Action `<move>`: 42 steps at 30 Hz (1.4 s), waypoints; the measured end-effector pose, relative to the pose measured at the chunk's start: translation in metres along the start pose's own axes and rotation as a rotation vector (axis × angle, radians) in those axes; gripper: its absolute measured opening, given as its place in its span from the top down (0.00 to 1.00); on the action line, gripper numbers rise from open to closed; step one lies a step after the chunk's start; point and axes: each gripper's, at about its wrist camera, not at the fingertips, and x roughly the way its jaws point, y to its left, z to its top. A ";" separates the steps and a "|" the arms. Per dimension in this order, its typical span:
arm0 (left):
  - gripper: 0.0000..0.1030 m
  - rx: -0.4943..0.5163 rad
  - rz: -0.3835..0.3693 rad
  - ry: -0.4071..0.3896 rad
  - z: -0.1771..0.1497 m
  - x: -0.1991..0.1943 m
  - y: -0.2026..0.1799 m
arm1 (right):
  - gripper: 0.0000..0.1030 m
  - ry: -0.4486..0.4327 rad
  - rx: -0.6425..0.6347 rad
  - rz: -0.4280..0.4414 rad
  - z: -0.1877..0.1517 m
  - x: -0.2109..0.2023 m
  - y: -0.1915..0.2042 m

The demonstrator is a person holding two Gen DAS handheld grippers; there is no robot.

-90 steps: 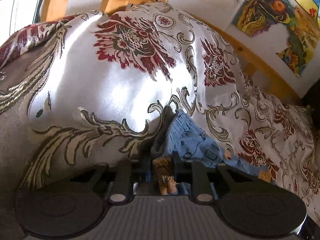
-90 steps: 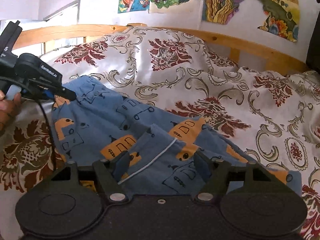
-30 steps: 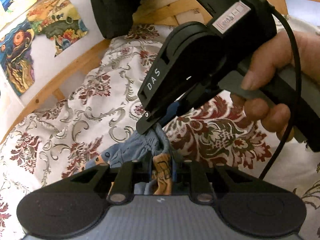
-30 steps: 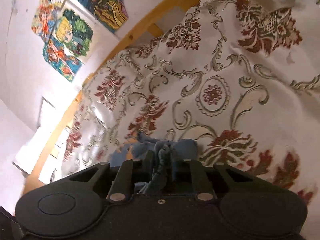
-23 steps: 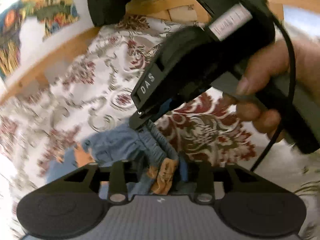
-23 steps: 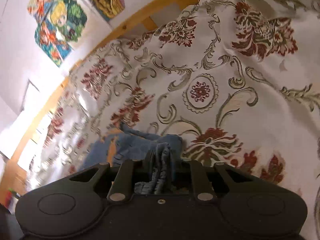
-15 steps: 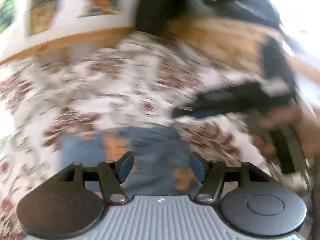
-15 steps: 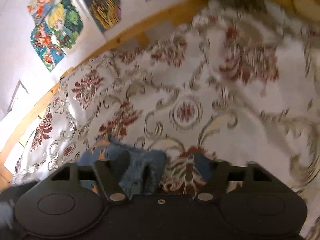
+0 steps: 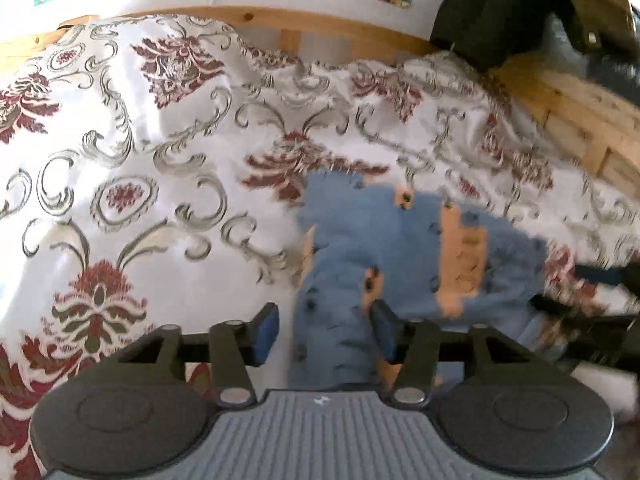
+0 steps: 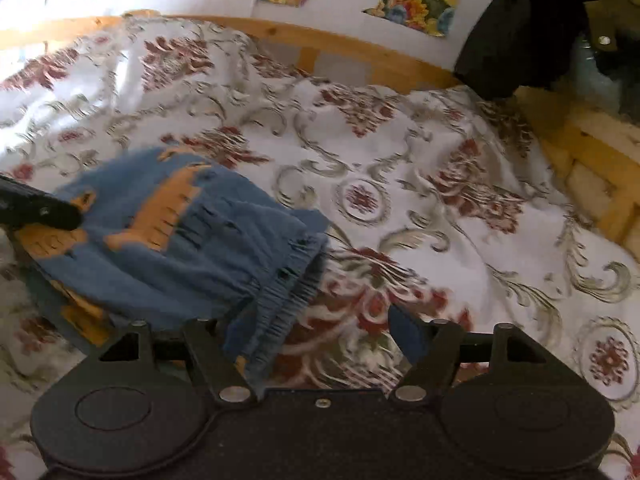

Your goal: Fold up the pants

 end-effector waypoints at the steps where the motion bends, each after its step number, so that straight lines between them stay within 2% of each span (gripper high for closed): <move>1: 0.43 0.002 -0.002 0.000 -0.004 0.001 0.002 | 0.27 0.027 -0.002 -0.028 0.000 0.001 -0.003; 4: 0.40 0.035 -0.004 0.000 -0.003 -0.008 0.000 | 0.27 0.091 0.068 -0.052 -0.002 -0.006 -0.023; 5: 0.38 0.043 -0.015 0.003 -0.002 -0.014 0.001 | 0.26 0.078 0.105 -0.056 -0.003 -0.015 -0.030; 7: 0.33 0.070 -0.028 -0.014 0.003 -0.033 0.003 | 0.25 0.021 0.151 -0.064 0.001 -0.029 -0.041; 10: 0.25 0.115 -0.047 -0.115 0.025 -0.052 0.004 | 0.25 -0.095 0.112 -0.014 0.021 -0.032 -0.035; 14: 0.25 0.135 -0.020 -0.141 0.076 -0.023 -0.004 | 0.25 -0.180 -0.038 -0.020 0.051 -0.006 -0.003; 18: 0.25 0.135 0.110 -0.065 0.096 0.042 -0.012 | 0.22 -0.148 -0.164 -0.071 0.051 0.034 0.018; 20: 0.25 0.135 0.190 -0.011 0.091 0.071 -0.013 | 0.19 -0.144 -0.202 -0.081 0.042 0.046 0.019; 22: 0.23 0.130 0.251 0.009 0.079 0.088 -0.007 | 0.08 -0.185 -0.217 -0.105 0.031 0.047 0.018; 23: 0.15 0.113 0.250 -0.003 0.072 0.089 -0.001 | 0.05 -0.208 -0.211 -0.125 0.026 0.045 0.014; 25: 0.09 0.046 0.238 -0.024 0.066 0.089 0.016 | 0.03 -0.240 -0.171 -0.182 0.018 0.040 0.003; 27: 0.09 -0.020 0.207 -0.028 0.064 0.082 0.030 | 0.03 -0.222 -0.097 -0.254 0.015 0.035 -0.010; 29: 0.14 -0.042 0.218 -0.038 0.066 0.069 0.038 | 0.04 -0.227 -0.034 -0.291 0.017 0.026 -0.023; 31: 0.13 -0.069 0.206 -0.072 0.064 0.046 0.041 | 0.04 -0.248 -0.041 -0.246 0.022 0.016 -0.020; 34: 0.08 -0.094 0.113 -0.091 0.054 0.013 0.040 | 0.04 -0.248 -0.090 -0.148 0.020 -0.002 0.004; 36: 0.08 -0.067 0.076 -0.065 0.042 0.002 0.033 | 0.04 -0.220 -0.109 -0.098 0.012 -0.015 0.021; 37: 0.08 -0.024 0.073 -0.035 0.033 0.000 0.029 | 0.03 -0.202 -0.117 -0.080 0.008 -0.021 0.027; 39: 0.08 0.060 0.149 0.013 0.018 0.003 0.022 | 0.03 -0.127 -0.139 -0.058 -0.002 -0.024 0.038; 40: 0.08 0.080 0.188 0.040 0.011 0.005 0.023 | 0.03 -0.064 -0.157 -0.052 -0.007 -0.021 0.041; 42: 0.07 0.079 0.222 0.057 0.000 0.002 0.034 | 0.02 -0.005 -0.160 -0.039 -0.012 -0.020 0.040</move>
